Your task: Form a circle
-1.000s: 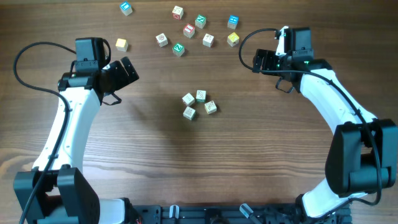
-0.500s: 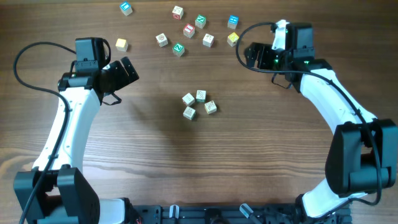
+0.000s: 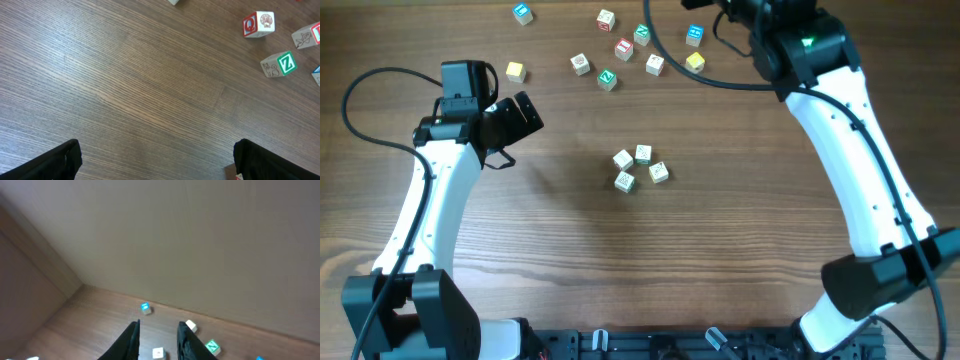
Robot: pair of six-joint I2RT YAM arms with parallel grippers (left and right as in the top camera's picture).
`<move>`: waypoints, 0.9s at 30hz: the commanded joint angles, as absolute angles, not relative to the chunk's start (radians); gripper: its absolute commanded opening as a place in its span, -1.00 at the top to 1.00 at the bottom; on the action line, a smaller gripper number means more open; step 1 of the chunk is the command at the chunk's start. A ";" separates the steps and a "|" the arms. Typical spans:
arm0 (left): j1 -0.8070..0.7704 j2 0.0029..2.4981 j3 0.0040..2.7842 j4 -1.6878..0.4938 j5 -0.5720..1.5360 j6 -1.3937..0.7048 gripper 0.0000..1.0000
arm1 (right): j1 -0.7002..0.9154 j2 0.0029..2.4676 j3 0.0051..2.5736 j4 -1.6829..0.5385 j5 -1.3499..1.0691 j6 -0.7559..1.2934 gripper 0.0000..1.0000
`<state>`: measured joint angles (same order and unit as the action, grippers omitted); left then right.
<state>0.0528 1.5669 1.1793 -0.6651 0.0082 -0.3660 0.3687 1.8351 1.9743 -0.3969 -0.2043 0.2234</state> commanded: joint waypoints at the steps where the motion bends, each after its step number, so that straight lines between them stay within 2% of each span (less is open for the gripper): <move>1: 0.054 1.564 1.187 -0.662 0.009 -0.378 -1.00 | 0.418 1.972 1.982 -0.408 -0.168 0.089 0.34; 4: 0.054 1.564 1.187 -0.662 0.009 -0.379 -1.00 | 0.484 2.113 1.982 -0.396 -0.164 -0.068 -0.08; 5: 0.054 1.564 1.187 -0.662 0.009 -0.379 -1.00 | 0.509 2.181 1.982 -0.378 -0.132 -0.149 -0.34; 7: 0.054 1.564 1.187 -0.662 0.009 -0.379 -1.00 | 0.535 2.283 1.982 -0.342 -0.102 -0.243 -0.57; 10: 0.054 1.564 1.187 -0.662 0.009 -0.379 -1.00 | 0.545 2.395 1.982 -0.302 -0.100 -0.292 -0.65; 19: 0.054 1.564 1.187 -0.662 0.009 -0.378 -1.00 | 0.542 2.538 1.974 -0.248 -0.128 -0.284 -0.69; 23: 0.054 1.564 1.187 -0.662 0.010 -0.378 -1.00 | 0.542 2.542 1.974 -0.220 -0.129 -0.284 -0.44; 25: 0.054 1.564 1.187 -0.662 0.009 -0.379 -1.00 | 0.542 2.542 1.974 -0.199 -0.129 -0.284 -0.41; 27: 0.054 1.564 1.187 -0.662 0.009 -0.379 -1.00 | 0.542 2.542 1.974 -0.190 -0.128 -0.280 -0.24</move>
<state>0.0528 1.5669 1.1793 -0.6651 0.0082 -0.3656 0.5426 2.5202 1.9743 -0.1997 -0.1116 -0.2794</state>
